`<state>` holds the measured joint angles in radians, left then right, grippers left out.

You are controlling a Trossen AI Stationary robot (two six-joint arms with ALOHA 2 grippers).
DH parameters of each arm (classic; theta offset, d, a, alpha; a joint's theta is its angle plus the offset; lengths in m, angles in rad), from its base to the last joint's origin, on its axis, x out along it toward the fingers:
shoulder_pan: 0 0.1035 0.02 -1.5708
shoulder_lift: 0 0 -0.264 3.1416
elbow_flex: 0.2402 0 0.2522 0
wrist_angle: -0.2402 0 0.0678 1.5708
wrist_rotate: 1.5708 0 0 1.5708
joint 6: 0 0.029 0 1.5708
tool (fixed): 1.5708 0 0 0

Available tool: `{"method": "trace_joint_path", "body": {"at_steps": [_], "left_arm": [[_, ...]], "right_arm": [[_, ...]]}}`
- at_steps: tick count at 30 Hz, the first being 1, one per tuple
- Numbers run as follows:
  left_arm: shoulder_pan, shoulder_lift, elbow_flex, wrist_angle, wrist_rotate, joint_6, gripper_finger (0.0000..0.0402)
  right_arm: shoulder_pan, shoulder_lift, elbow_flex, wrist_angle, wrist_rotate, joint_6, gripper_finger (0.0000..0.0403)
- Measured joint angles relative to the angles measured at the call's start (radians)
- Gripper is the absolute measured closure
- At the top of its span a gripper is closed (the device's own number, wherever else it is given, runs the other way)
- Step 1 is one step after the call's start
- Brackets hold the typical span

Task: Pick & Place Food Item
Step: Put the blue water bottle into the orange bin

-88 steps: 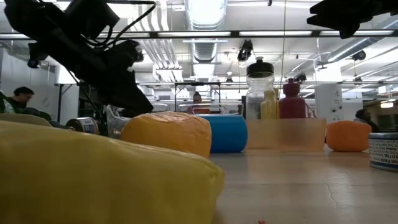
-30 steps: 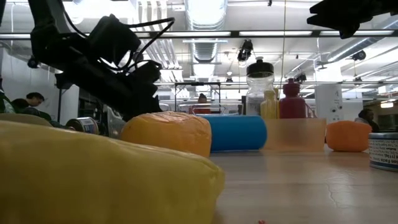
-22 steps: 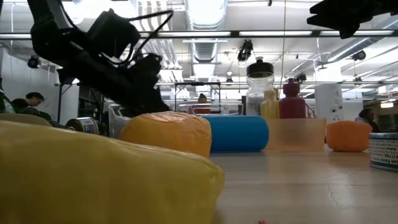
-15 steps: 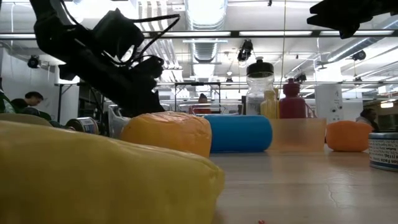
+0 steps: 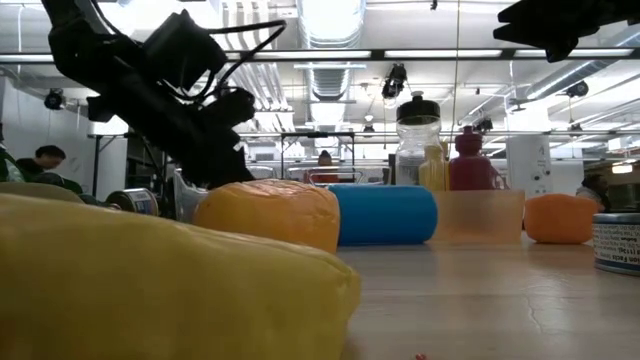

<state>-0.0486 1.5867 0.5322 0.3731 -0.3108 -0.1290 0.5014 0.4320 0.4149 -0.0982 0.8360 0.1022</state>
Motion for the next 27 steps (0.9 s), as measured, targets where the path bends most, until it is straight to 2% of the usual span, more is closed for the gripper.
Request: {"method": "trace_joint_path", "body": {"at_steps": [12, 27], "left_arm": [[0.003, 0.0, 0.004, 0.027, 0.035, 0.048, 0.0197], [0.043, 0.094, 0.009, 0.129, 0.043, 0.118, 0.0197]], "right_arm": [[0.0, 0.002, 0.0, 0.0, 0.0, 0.001, 0.0213], [0.0, 0.004, 0.0, 0.0, 0.0, 0.001, 0.0213]]}}
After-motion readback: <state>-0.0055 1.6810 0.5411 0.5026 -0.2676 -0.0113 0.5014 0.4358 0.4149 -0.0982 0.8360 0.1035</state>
